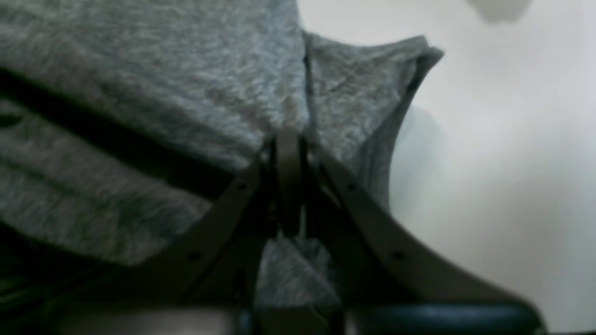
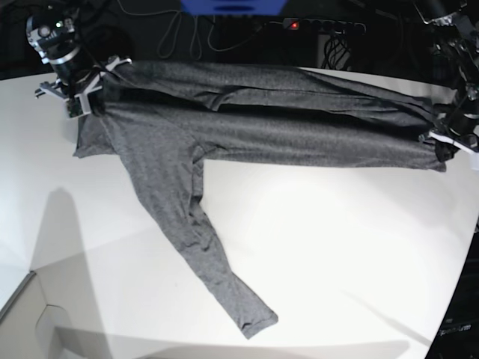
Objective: Layout the t-shirt on the table in an organized manner, then fold the t-shirt properly
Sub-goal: 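Lay the folded edge down and open the right gripper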
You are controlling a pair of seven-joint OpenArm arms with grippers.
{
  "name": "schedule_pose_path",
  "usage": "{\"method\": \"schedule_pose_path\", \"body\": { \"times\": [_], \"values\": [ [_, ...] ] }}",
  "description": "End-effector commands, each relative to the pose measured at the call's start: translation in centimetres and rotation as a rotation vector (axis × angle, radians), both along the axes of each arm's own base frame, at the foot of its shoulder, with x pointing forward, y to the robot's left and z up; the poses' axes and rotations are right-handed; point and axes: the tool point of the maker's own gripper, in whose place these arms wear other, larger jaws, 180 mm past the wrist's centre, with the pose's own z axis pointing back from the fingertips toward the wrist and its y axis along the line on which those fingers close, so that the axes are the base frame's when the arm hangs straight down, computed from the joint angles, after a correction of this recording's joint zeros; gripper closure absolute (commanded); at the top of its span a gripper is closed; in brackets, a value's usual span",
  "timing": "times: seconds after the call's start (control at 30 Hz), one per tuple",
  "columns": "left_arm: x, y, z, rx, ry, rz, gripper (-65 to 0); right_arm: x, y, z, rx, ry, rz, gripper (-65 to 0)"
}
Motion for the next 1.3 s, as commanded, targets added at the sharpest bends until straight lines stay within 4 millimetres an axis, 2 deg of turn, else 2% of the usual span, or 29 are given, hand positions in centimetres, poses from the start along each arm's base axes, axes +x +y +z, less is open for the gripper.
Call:
{"method": "schedule_pose_path", "body": {
  "times": [0.0,0.3,0.47,0.63,0.93,1.13,1.2,1.27],
  "values": [
    [0.1,0.7,1.1,0.026,-0.028,-0.001,0.0,0.3,-0.2,0.9,-0.003,-0.036,0.003,0.0],
    [-0.1,0.9,1.1,0.032,-0.022,-0.002,0.0,0.0,-0.5,0.8,-0.014,-0.024,0.001,0.0],
    [-0.1,1.4,1.2,0.045,-0.016,-0.004,0.0,-0.2,-2.0,1.0,-0.036,-0.026,-0.037,0.0],
    [-0.3,1.3,1.0,0.044,-0.009,-0.004,0.0,-0.5,-2.1,0.8,-0.038,-0.016,-0.039,0.0],
    [-2.0,1.6,-1.6,0.014,0.064,0.014,0.0,-1.7,-2.1,-1.5,-0.002,0.049,-0.06,0.0],
    [-2.9,1.9,-3.2,-0.012,0.105,0.035,-0.2,-1.8,-2.0,-1.5,-0.002,0.05,-0.058,0.0],
    [-3.3,1.9,-3.6,-0.015,0.115,0.036,-3.1,-2.0,-1.8,-1.6,0.001,0.057,-0.05,0.0],
    [-3.8,1.8,-3.8,-0.015,0.125,0.035,-10.0,-2.1,-1.1,-1.8,0.007,0.065,-0.029,0.0]
  ]
}}
